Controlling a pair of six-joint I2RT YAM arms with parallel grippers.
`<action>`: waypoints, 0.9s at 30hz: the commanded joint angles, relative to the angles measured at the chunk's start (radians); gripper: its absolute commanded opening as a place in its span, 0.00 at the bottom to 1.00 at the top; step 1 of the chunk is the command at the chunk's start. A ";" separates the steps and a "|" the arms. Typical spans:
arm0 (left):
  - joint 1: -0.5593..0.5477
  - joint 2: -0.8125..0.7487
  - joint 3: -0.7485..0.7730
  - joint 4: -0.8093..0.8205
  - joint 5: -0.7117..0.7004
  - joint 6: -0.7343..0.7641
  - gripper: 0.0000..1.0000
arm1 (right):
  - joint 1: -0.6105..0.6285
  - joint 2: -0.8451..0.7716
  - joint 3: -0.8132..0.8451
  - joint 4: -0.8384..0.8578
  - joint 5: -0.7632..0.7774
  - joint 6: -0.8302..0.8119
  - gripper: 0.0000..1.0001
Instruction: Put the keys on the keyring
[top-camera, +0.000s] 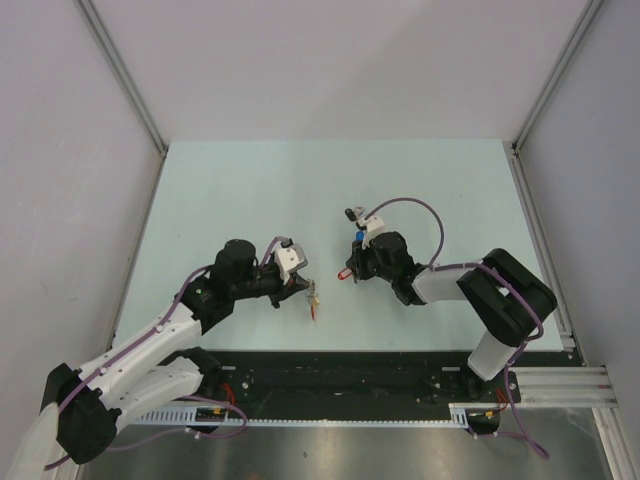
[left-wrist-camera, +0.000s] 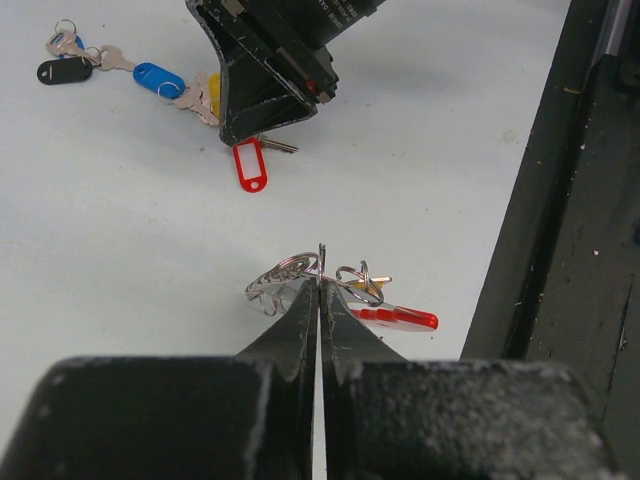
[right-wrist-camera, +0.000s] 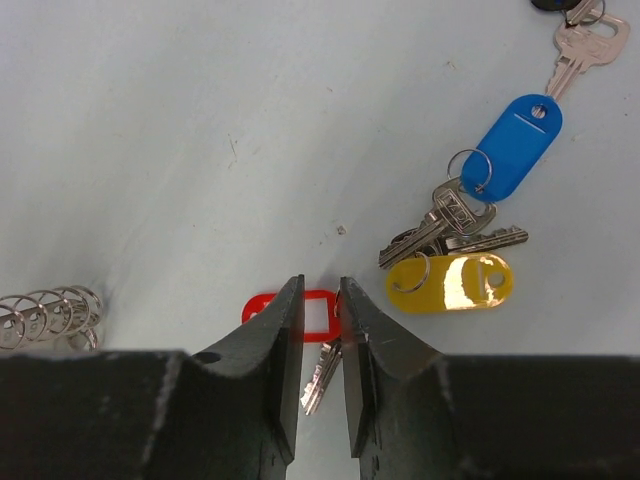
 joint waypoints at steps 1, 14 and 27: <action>0.004 0.000 0.042 0.011 0.000 0.000 0.00 | -0.001 0.023 0.036 0.044 0.005 -0.010 0.24; 0.002 -0.002 0.044 0.010 0.007 -0.002 0.00 | 0.003 -0.021 0.037 -0.035 0.029 -0.036 0.00; 0.001 -0.013 0.042 0.010 0.010 -0.003 0.00 | -0.092 -0.328 0.036 -0.379 0.201 -0.044 0.00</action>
